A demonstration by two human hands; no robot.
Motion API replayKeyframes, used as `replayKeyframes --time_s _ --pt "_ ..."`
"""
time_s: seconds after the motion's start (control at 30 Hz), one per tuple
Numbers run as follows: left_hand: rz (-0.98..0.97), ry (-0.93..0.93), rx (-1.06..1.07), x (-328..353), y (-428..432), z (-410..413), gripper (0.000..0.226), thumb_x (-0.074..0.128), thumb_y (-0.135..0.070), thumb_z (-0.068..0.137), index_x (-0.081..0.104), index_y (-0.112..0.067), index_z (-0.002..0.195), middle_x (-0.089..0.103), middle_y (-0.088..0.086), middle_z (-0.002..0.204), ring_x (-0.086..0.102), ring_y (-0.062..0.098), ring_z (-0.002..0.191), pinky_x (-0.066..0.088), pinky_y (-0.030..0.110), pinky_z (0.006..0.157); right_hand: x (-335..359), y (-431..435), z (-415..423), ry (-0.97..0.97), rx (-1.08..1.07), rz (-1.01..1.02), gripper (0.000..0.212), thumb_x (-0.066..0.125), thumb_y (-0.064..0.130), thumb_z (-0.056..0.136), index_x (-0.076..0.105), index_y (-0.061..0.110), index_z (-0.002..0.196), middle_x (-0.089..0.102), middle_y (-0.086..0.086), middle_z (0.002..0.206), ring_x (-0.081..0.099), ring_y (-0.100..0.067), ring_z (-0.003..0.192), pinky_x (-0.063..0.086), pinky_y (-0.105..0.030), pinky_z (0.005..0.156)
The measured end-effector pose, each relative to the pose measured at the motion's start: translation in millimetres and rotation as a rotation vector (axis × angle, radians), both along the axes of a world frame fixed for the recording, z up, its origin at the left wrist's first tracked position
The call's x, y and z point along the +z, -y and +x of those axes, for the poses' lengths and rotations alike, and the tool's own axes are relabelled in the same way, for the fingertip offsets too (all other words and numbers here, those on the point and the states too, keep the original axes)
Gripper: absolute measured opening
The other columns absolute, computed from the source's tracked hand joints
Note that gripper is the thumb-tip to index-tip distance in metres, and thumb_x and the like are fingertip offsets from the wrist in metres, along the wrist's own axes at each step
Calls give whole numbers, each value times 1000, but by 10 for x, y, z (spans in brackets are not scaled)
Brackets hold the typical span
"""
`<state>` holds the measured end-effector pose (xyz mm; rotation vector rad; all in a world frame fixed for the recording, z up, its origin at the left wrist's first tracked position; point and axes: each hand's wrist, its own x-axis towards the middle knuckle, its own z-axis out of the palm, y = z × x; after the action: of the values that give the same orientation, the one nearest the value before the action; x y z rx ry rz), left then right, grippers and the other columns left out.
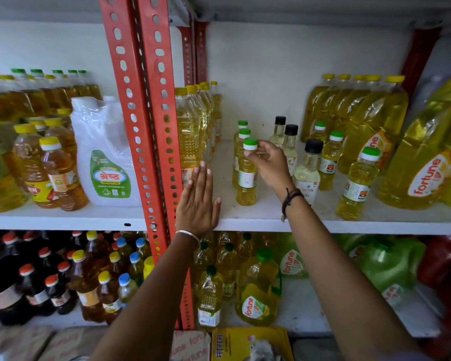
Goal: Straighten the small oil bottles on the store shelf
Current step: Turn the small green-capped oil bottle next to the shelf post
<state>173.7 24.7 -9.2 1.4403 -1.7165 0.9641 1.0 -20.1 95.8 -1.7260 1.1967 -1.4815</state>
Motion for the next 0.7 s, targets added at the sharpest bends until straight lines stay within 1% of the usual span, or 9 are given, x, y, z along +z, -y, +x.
replayKeyframes --time_s 0.07,0.13,0.3,0.37,0.43,0.5,0.53,0.6,0.7 --pt "3 1 -1 -2 -9 0 64 24 -34 96 14 4 147 11 19 155 6 27 146 4 36 119 8 18 2 5 -23 -7 24 71 21 79 65 15 101 66 -4 100 63 -26 98 51 -42 92" --pt "3 0 -2 3 -11 2 64 24 -34 96 14 4 147 12 19 155 5 27 146 2 36 119 23 19 8 16 -28 -2 20 73 22 78 66 16 95 65 -5 97 62 -25 94 50 -37 86" --pt "2 6 2 9 -19 4 64 23 -34 96 16 4 147 10 19 156 4 26 146 0 36 119 52 10 66 3 -74 -8 28 78 34 71 60 18 86 60 1 90 53 -5 75 39 -21 65" --pt "-1 5 0 6 -14 2 64 23 -34 96 15 4 147 5 18 157 3 26 146 0 36 118 30 24 77 15 -84 5 35 79 40 69 58 19 86 60 2 92 55 -7 80 43 -23 68" --pt "-2 4 -3 -3 -4 6 64 23 -34 97 13 3 148 -2 16 158 4 26 147 0 36 118 10 29 62 16 -49 24 36 75 44 70 60 20 93 65 -1 102 61 -13 92 50 -31 81" --pt "-1 2 -2 -10 0 7 64 23 -35 97 12 3 148 -3 15 158 5 27 146 1 36 119 -2 22 36 35 22 33 28 71 36 76 64 20 97 69 -5 107 64 -19 100 52 -41 92" --pt "1 0 0 -11 -2 6 64 22 -35 97 12 2 148 -1 16 158 5 27 146 1 36 119 -4 13 26 44 45 25 22 71 29 78 66 18 97 70 -7 105 65 -21 99 52 -41 93" --pt "1 -3 1 -9 -8 0 64 21 -36 97 13 3 148 4 17 157 6 27 146 1 36 119 -3 -1 20 59 40 8 21 73 22 78 67 12 96 71 -8 99 66 -20 93 53 -35 87" --pt "-3 -8 -8 -13 -7 2 64 21 -36 97 11 2 148 2 16 158 6 27 146 2 36 119 8 -7 45 72 -2 -1 28 78 27 72 66 12 92 70 -5 94 65 -18 88 50 -28 78"
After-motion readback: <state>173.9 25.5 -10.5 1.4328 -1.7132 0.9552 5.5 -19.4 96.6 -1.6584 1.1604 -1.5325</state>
